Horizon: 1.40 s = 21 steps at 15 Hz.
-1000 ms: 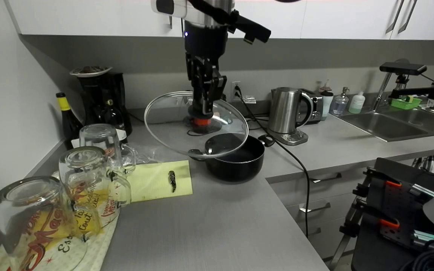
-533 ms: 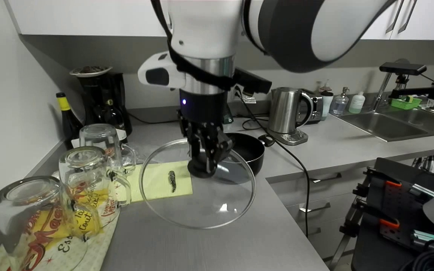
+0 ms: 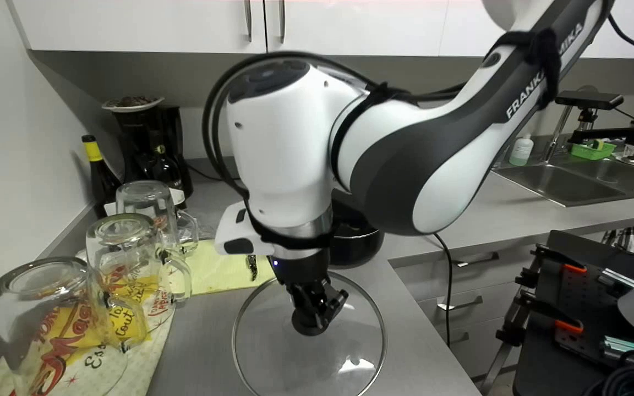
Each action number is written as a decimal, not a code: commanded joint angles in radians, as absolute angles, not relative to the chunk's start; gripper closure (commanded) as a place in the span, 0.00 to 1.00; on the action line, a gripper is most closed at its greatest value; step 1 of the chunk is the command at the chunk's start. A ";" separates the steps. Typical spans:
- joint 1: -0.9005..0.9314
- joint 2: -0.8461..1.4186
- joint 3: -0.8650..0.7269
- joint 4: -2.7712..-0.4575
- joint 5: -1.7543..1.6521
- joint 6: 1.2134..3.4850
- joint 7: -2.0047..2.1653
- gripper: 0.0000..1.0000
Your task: Take the lid off of the pot
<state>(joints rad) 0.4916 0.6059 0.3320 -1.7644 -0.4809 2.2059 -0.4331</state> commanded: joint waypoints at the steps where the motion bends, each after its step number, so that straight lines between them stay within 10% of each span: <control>1: 0.525 0.706 0.311 -1.675 -0.499 2.219 -0.419 0.75; 18: 0.586 0.879 0.254 -1.496 -0.497 2.258 -0.393 0.75; 19: 0.586 0.882 0.253 -1.491 -0.495 2.256 -0.392 0.51; 21: 0.585 0.885 0.253 -1.485 -0.493 2.254 -0.393 0.38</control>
<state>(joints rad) 0.5667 0.8732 0.2667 -1.5276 -0.4956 2.2651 -0.4092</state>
